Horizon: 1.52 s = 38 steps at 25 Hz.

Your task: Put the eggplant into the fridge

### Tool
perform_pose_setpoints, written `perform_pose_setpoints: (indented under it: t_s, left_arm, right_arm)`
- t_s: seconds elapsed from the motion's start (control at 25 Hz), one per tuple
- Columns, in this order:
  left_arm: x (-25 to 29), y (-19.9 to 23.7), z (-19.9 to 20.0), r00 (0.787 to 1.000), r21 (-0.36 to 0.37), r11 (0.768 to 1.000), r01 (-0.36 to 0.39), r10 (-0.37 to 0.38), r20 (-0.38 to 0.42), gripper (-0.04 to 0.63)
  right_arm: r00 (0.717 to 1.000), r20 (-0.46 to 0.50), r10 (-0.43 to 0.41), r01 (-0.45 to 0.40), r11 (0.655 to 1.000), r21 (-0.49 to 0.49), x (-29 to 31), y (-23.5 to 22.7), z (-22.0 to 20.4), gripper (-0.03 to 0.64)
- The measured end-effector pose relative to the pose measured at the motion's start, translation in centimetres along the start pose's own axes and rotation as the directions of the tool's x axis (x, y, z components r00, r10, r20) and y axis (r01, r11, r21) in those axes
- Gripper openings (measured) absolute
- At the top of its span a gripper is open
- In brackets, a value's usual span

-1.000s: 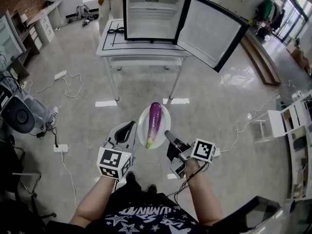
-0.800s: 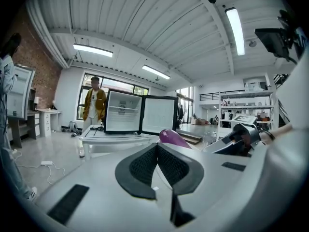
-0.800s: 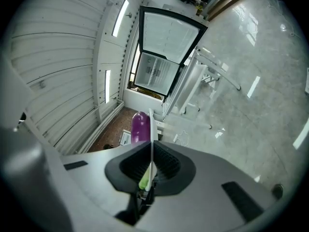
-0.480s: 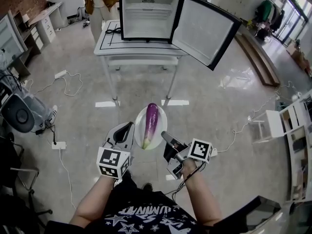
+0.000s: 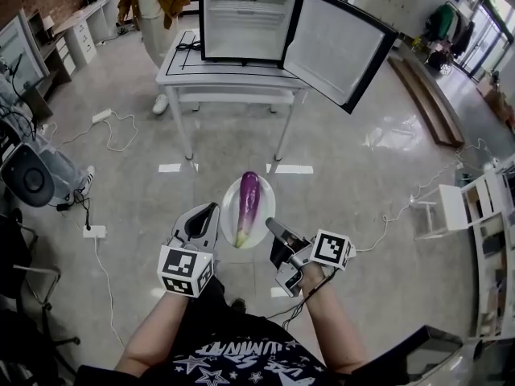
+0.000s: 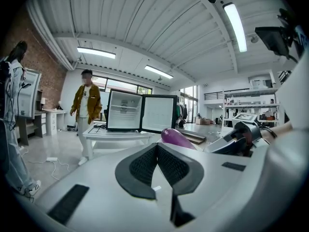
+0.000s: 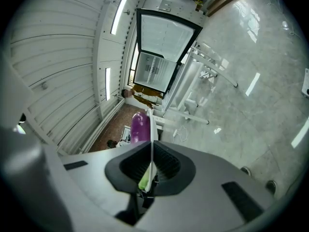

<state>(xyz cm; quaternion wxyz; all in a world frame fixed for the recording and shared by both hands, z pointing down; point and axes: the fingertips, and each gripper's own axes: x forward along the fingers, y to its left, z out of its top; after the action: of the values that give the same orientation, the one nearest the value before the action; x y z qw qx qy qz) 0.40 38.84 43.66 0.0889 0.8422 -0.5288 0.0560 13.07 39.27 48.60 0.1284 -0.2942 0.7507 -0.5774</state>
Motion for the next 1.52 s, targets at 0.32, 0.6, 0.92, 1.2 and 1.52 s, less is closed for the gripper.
perform_pose_setpoints:
  t_s: [0.32, 0.6, 0.92, 1.2, 1.52]
  left_arm:
    - [3.9, 1.5, 0.3, 0.999, 0.0, 0.999, 0.034, -0.034, -0.004, 0.009]
    - [10.3, 4.8, 1.4, 0.997, -0.007, 0.997, 0.081, -0.081, -0.005, 0.009]
    - [16.6, 10.1, 4.1, 0.993, 0.0, 0.993, 0.118, -0.118, -0.01, 0.009]
    - [20.4, 16.5, 5.7, 0.993, 0.003, 0.993, 0.114, -0.114, -0.004, 0.008]
    - [22.8, 21.6, 6.0, 0.997, -0.014, 0.997, 0.08, -0.08, 0.005, 0.009]
  right_arm:
    - [1.0, 0.026, -0.012, 0.011, 0.999, 0.036, 1.7, -1.4, 2.5, 0.021]
    - [0.998, 0.049, -0.034, 0.033, 0.999, 0.034, 5.9, -2.1, 7.3, 0.021]
    - [0.995, 0.074, -0.065, 0.063, 0.997, 0.04, 12.5, -2.5, 12.9, 0.021]
    - [0.995, 0.087, -0.056, 0.053, 0.998, 0.036, 19.4, -1.9, 16.6, 0.021]
    - [0.996, 0.078, -0.049, 0.047, 0.999, 0.027, 24.5, -2.0, 18.5, 0.021]
